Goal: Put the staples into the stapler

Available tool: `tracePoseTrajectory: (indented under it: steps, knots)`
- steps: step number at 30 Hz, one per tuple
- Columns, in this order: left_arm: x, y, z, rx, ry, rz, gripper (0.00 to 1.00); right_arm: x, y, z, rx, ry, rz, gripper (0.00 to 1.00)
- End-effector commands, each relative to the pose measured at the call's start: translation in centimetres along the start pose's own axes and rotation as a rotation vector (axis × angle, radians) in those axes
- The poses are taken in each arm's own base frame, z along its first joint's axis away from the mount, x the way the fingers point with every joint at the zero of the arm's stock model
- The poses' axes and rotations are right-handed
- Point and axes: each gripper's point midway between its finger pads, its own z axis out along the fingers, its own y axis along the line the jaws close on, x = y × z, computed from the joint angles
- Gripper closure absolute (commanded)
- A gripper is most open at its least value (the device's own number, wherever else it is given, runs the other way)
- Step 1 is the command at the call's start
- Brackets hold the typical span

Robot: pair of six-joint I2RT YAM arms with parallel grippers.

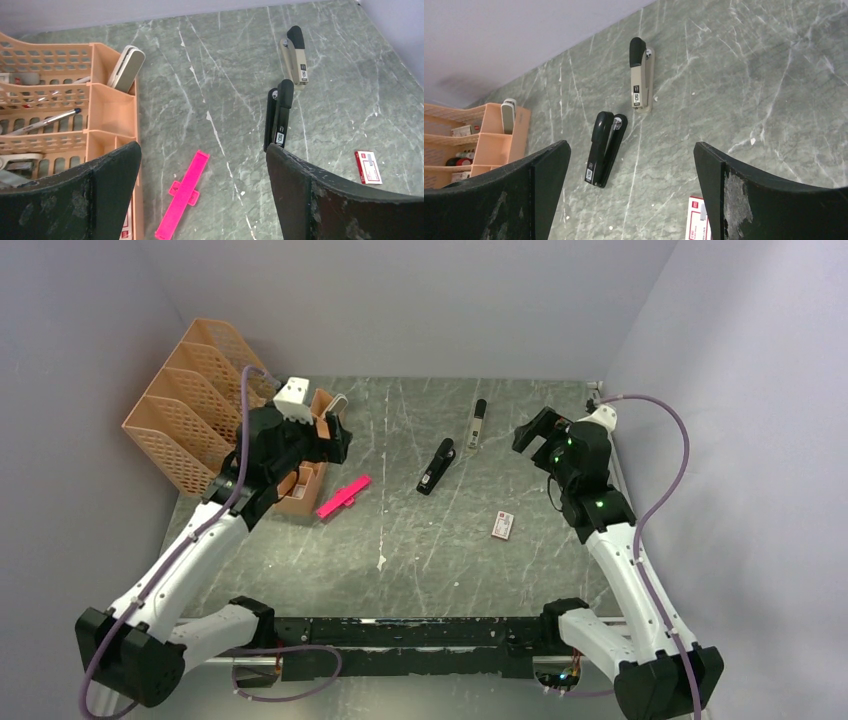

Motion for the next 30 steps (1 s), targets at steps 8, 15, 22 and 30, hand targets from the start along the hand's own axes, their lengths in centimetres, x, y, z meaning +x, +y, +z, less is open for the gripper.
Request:
tracePoseTrajectory:
  steps: [8,15,22,30]
  knots:
    - [-1.8,-5.5,5.1,0.259,0.057,-0.036,0.01,0.9,-1.0,-0.9,-0.02,-0.036,-0.013,0.0]
    - [-3.7,-7.7,8.3,0.371,-0.009,-0.074,0.01,2.5,-1.1,-1.4,-0.054,0.005,-0.03,0.0]
    - [0.1,-13.2,14.5,0.471,0.11,0.071,0.01,4.6,-1.8,-1.4,-0.049,0.058,-0.042,0.0]
    - [8.0,-17.3,19.7,0.461,0.28,0.256,0.11,4.3,-2.2,-2.2,-0.045,0.035,-0.053,0.0]
